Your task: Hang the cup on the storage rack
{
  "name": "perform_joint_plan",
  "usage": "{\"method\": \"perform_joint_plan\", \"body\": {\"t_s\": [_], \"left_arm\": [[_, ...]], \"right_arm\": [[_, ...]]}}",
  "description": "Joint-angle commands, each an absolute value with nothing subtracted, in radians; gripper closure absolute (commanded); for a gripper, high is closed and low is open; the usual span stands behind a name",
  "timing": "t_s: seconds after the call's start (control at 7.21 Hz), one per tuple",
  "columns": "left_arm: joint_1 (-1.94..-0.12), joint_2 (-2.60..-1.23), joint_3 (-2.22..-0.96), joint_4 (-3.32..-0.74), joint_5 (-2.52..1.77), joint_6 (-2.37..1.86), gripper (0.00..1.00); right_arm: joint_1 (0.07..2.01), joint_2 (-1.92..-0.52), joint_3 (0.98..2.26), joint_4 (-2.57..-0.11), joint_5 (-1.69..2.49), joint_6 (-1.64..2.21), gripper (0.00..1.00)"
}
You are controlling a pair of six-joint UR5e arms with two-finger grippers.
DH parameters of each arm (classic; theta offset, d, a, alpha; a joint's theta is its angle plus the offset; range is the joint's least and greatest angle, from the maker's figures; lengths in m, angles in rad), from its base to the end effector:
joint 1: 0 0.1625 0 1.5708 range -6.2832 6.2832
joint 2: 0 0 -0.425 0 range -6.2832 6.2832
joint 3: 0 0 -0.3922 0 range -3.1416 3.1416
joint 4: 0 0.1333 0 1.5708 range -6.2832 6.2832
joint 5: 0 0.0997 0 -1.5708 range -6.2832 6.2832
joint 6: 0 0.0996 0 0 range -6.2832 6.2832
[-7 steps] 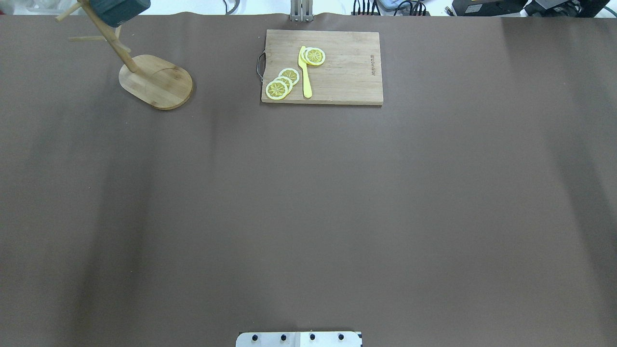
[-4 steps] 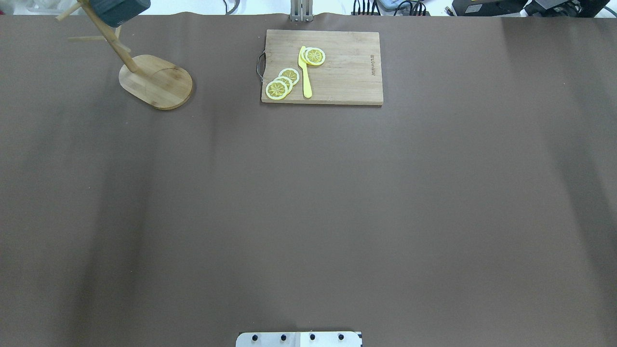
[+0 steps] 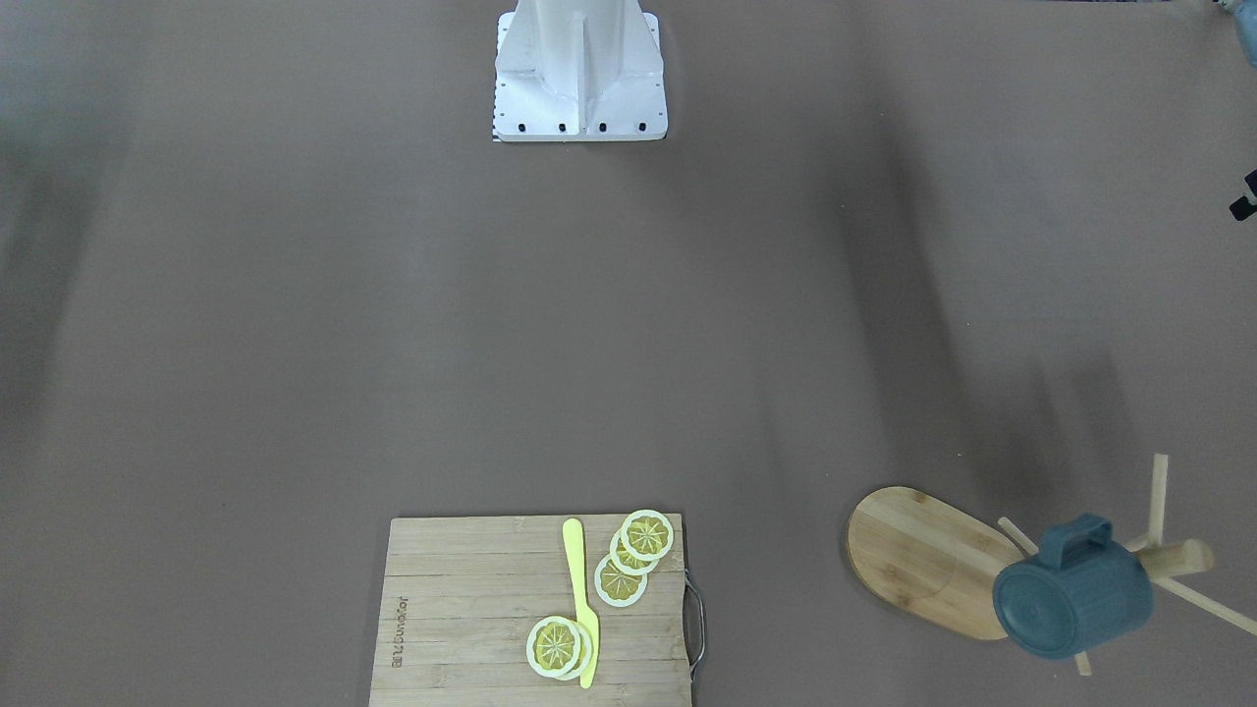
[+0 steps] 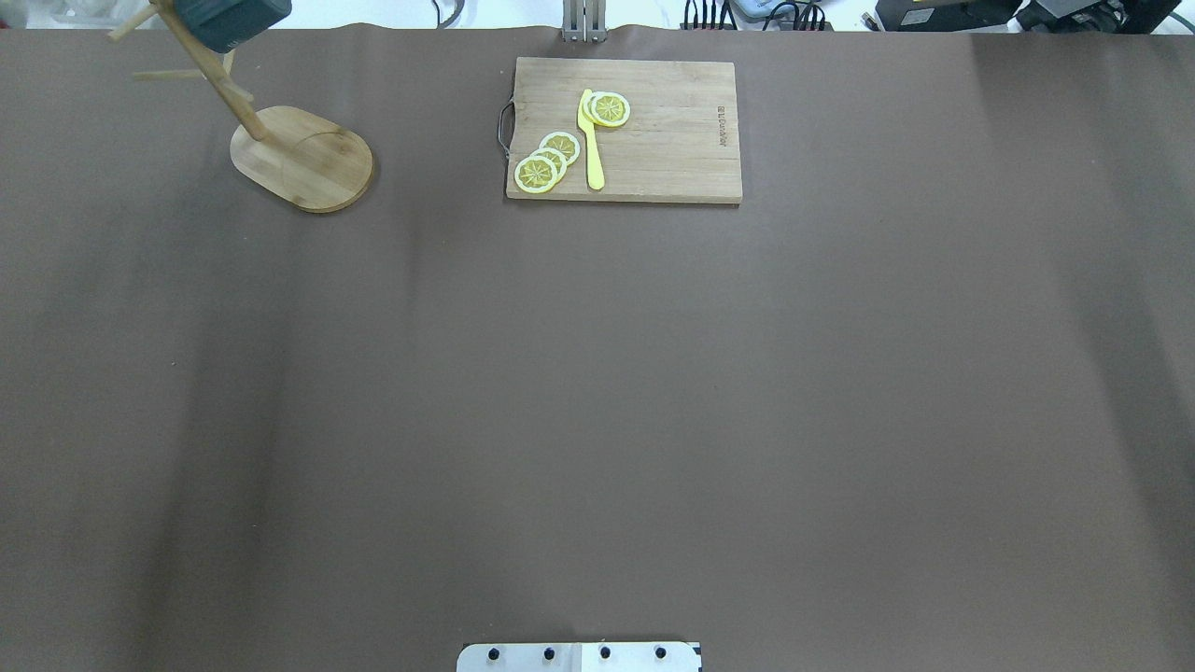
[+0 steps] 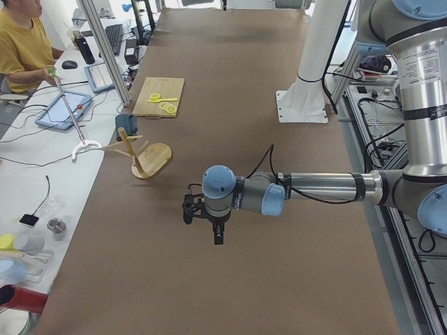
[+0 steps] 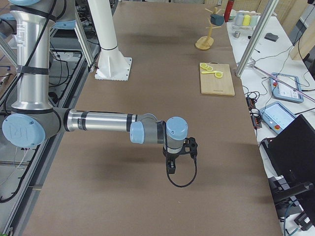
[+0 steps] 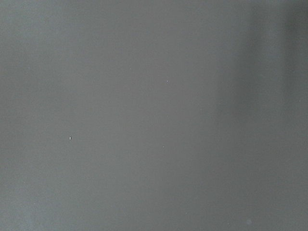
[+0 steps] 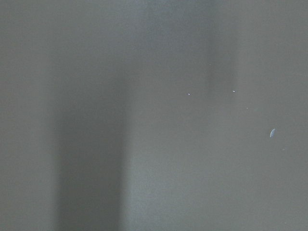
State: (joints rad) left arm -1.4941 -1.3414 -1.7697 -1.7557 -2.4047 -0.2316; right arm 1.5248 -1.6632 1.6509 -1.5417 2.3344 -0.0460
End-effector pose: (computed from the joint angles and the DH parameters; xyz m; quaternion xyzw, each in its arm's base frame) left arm -0.0284 -0.4076 0.6391 0.0077 0.4098 -0.0394 0.9113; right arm 0.0435 -0.4563 0.6608 0.0078 -0.3726 -0.0458 0.9268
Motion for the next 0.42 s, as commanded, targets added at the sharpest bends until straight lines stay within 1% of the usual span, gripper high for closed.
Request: {"method": "perform_joint_plan", "body": {"t_s": [0.0, 0.28], "left_arm": [[-1.493, -1.342, -1.769, -1.756, -2.405, -0.232, 0.02], [-1.493, -1.342, -1.769, -1.759, -2.405, -0.232, 0.02]], "right_arm": [[1.525, -1.663, 1.652, -1.542, 2.333, -0.046, 0.0], [1.525, -1.664, 1.652, -1.542, 2.333, -0.048, 0.0]]}}
